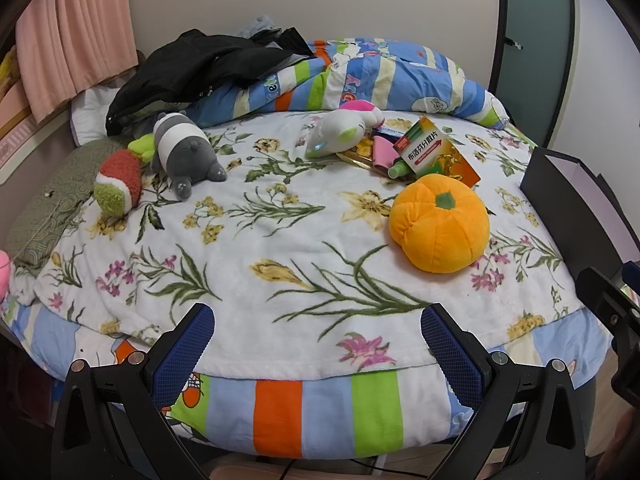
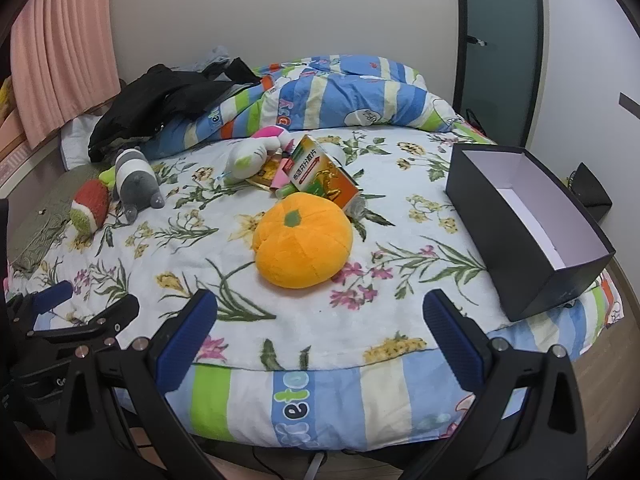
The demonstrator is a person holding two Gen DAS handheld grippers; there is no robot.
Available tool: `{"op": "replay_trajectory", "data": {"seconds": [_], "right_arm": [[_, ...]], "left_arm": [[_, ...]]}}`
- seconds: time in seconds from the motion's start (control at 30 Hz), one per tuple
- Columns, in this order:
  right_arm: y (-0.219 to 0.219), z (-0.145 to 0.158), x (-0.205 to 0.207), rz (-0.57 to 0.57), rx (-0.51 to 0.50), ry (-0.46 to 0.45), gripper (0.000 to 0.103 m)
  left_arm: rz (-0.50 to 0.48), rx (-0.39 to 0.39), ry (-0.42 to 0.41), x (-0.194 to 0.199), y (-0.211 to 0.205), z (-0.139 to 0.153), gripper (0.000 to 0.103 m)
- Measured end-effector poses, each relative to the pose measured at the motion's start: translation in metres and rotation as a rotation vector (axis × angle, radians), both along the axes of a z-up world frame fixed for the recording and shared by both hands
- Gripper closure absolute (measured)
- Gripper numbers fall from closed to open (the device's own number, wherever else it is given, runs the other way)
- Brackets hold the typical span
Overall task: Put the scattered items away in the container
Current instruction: 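Move both tools toward the orange plush pumpkin on the bed, then close the left gripper on the orange plush pumpkin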
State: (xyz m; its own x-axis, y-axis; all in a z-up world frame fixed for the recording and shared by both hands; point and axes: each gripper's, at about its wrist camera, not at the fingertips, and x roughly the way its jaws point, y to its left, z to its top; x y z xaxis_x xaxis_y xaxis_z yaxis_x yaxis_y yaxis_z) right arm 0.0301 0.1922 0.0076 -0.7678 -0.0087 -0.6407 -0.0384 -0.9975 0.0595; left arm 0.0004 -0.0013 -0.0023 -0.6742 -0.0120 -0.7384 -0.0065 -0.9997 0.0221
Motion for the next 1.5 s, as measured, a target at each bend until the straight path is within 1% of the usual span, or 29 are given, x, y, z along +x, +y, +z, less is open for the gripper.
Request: {"op": "replay_trajectory", "data": {"seconds": [0.13,0.23,0.43,0.53,0.63,0.73,0.87,1.03,1.13,1.2,1.23,1.3,1.37,1.43,1.5], "right_arm": [[-0.005,-0.001,-0.001,0.028,0.013,-0.004,0.0],[-0.008,-0.002,-0.001,0.051,0.001,-0.008,0.0],[-0.003,-0.003,-0.011,0.079,-0.026,-0.016,0.0],[0.008,-0.005,-0.018,0.078,-0.083,-0.025,0.0],[0.024,-0.01,-0.031,0.083,-0.162,-0.044,0.001],[0.034,-0.017,-0.045,0.083,-0.213,-0.066,0.002],[0.045,-0.027,-0.065,0.083,-0.273,-0.097,0.002],[0.053,-0.046,-0.094,0.096,-0.332,-0.147,0.002],[0.059,-0.062,-0.115,0.103,-0.391,-0.19,0.002],[0.064,-0.073,-0.129,0.106,-0.431,-0.213,0.002],[0.067,-0.078,-0.137,0.107,-0.454,-0.221,0.003],[0.073,-0.086,-0.15,0.107,-0.503,-0.233,0.004],[0.077,-0.095,-0.162,0.108,-0.549,-0.25,0.005],[0.081,-0.106,-0.177,0.112,-0.589,-0.27,0.007],[0.083,-0.115,-0.188,0.113,-0.601,-0.285,0.008]], "left_arm": [[-0.003,-0.001,-0.004,0.003,-0.007,-0.007,0.0],[-0.008,0.008,-0.013,0.0,-0.01,-0.01,0.0],[-0.069,0.062,-0.033,-0.014,-0.006,-0.006,0.0],[-0.102,0.095,-0.044,-0.024,-0.004,-0.008,0.0],[-0.114,0.098,-0.045,-0.035,0.0,-0.009,0.0],[-0.121,0.11,-0.054,-0.048,0.004,-0.013,0.0],[-0.152,0.176,-0.102,-0.068,0.007,-0.022,0.002],[-0.194,0.233,-0.164,-0.092,0.016,-0.039,0.002],[-0.229,0.241,-0.186,-0.103,0.025,-0.049,0.002],[-0.267,0.265,-0.213,-0.112,0.031,-0.06,0.002],[-0.284,0.294,-0.233,-0.117,0.033,-0.065,0.003],[-0.305,0.38,-0.284,-0.13,0.036,-0.077,0.014],[-0.306,0.452,-0.323,-0.143,0.036,-0.086,0.032],[-0.298,0.496,-0.344,-0.157,0.037,-0.094,0.036],[-0.292,0.53,-0.36,-0.171,0.039,-0.102,0.036]]}}
